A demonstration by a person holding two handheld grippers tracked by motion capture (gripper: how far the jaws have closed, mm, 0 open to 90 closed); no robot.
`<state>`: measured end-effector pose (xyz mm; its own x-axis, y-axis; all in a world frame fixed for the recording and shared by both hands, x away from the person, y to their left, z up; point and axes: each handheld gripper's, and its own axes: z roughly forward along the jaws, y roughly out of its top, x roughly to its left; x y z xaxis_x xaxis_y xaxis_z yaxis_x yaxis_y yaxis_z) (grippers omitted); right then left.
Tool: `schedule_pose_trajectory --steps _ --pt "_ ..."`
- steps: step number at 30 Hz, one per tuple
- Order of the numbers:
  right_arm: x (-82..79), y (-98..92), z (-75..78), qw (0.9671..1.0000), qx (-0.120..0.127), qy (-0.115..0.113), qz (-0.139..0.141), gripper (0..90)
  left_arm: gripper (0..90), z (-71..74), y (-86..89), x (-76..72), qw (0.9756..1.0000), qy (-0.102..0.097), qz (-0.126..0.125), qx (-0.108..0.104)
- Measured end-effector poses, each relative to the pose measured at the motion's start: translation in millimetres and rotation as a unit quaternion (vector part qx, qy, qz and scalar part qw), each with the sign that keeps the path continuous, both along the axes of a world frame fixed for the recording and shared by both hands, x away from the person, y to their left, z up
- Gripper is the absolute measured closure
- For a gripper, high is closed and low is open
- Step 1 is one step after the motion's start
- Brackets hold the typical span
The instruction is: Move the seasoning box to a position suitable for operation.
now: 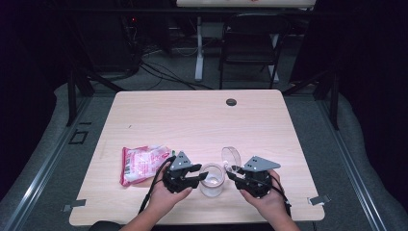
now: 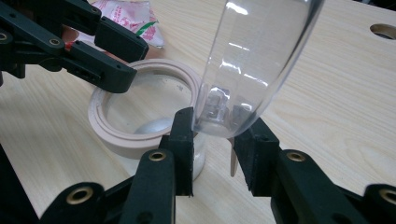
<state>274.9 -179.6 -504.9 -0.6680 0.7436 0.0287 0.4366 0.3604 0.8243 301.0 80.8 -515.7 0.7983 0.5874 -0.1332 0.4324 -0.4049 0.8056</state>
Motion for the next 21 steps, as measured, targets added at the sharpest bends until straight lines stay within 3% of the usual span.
schedule_pose_trajectory --steps 6,8,14,21 --pt "5.4 -1.9 -3.0 0.9999 0.01 0.007 0.003 74.1 57.9 0.9 0.4 5.9 0.9994 0.015 0.004 -0.03" --pt "7.8 -3.8 -3.9 0.9996 0.023 0.016 0.006 74.2 58.0 0.0 -0.1 7.6 0.9994 0.018 0.006 -0.027" --pt "10.9 -5.3 -5.5 0.9994 0.031 0.012 0.004 74.6 67.1 -2.7 -3.8 5.9 0.9997 0.019 -0.009 -0.01" --pt "17.0 -10.4 -8.3 0.9979 0.056 0.032 0.002 76.0 66.1 -2.9 -7.9 1.9 0.9998 0.014 -0.012 -0.011"
